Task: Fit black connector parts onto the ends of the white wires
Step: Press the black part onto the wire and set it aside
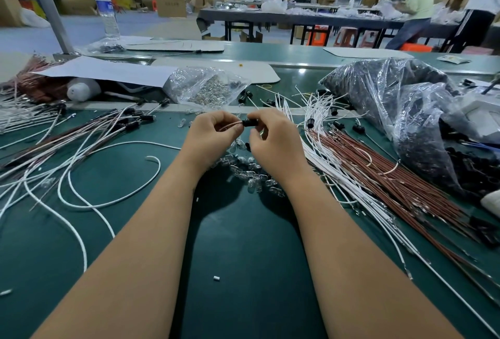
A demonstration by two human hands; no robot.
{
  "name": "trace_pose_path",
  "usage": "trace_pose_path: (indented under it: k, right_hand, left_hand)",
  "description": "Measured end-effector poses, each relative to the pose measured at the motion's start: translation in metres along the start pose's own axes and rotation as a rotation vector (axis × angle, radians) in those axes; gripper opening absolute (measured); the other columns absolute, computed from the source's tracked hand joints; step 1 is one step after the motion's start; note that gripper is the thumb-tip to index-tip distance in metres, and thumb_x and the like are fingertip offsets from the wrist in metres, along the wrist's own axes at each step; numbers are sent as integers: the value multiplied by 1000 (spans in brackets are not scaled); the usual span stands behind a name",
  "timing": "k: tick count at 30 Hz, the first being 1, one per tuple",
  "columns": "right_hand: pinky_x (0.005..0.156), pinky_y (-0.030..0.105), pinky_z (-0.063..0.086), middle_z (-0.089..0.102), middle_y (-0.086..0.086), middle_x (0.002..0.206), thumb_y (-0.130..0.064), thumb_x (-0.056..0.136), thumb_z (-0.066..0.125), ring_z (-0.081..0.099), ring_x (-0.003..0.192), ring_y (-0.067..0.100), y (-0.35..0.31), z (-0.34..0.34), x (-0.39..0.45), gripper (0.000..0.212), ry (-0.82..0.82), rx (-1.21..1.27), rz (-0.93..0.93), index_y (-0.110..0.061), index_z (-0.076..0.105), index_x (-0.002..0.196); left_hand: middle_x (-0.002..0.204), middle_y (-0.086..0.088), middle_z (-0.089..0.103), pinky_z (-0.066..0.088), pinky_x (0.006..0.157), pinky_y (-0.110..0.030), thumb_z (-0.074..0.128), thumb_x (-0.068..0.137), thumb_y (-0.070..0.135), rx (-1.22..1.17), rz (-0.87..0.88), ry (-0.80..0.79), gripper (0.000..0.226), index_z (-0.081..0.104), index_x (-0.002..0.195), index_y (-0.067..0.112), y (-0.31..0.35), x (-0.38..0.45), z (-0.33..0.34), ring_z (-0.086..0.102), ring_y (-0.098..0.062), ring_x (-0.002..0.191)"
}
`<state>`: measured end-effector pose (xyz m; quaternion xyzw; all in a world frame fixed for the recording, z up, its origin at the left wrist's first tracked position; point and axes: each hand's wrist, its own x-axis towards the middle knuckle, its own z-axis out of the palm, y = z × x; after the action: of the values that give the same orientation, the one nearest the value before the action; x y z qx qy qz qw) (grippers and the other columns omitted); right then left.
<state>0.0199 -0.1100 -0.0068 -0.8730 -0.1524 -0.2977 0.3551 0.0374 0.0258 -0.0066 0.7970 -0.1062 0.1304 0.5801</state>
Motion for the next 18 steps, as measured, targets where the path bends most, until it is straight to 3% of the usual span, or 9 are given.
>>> trace_pose_path:
  k: [3, 5, 8, 11, 13, 15, 18]
  right_hand:
    - [80, 25, 43, 64, 9, 102, -2, 90, 55, 55, 91, 19, 1, 0, 0, 20, -16, -64, 0, -4, 65, 107]
    - [80, 28, 46, 65, 5, 104, -7, 94, 53, 57, 92, 19, 4, -1, 0, 19, -3, -184, 35, -9, 64, 110]
    - [77, 23, 39, 67, 3, 102, -10, 95, 53, 58, 89, 16, 10, -4, 1, 19, 54, -310, 79, -11, 64, 111]
    - [75, 21, 34, 68, 3, 100, -9, 95, 54, 55, 84, 14, 12, -4, 1, 18, 64, -316, 104, -10, 64, 110]
    - [75, 22, 38, 68, 3, 100, -9, 95, 55, 53, 83, 12, 11, -3, 1, 17, 48, -287, 112, -10, 63, 110]
    - [79, 27, 46, 67, 4, 102, -9, 95, 54, 57, 88, 16, 9, -2, 2, 18, 39, -219, 116, -9, 63, 111]
    - [79, 31, 46, 67, 5, 104, -11, 95, 53, 59, 92, 20, 6, -1, 1, 17, 14, -130, 82, -10, 63, 110]
  left_hand:
    - [77, -6, 64, 46, 69, -23, 68, 87, 11, 118, 76, 41, 4, 69, 90, 8, -2, 0, -3, 56, -10, 69]
    - [90, -4, 67, 42, 81, -31, 68, 87, 17, 381, 116, 201, 7, 71, 91, 13, -6, 2, -5, 58, -20, 90]
    - [106, -1, 64, 23, 79, -35, 63, 89, 27, 710, -11, 454, 11, 70, 95, 23, -13, 3, -13, 44, -27, 110]
    - [118, -3, 61, 25, 84, -39, 61, 89, 32, 765, -128, 489, 18, 68, 104, 26, -18, 4, -22, 38, -30, 116]
    - [126, 0, 57, 28, 94, -42, 62, 86, 23, 751, -31, 494, 31, 61, 117, 26, -17, 3, -22, 37, -30, 120]
    - [123, 0, 57, 29, 96, -37, 60, 82, 11, 661, 207, 452, 44, 56, 124, 23, -12, 1, -15, 40, -26, 117]
    - [110, -2, 67, 31, 91, -30, 63, 81, 9, 636, 454, 269, 36, 65, 117, 15, -4, -2, -1, 50, -25, 109]
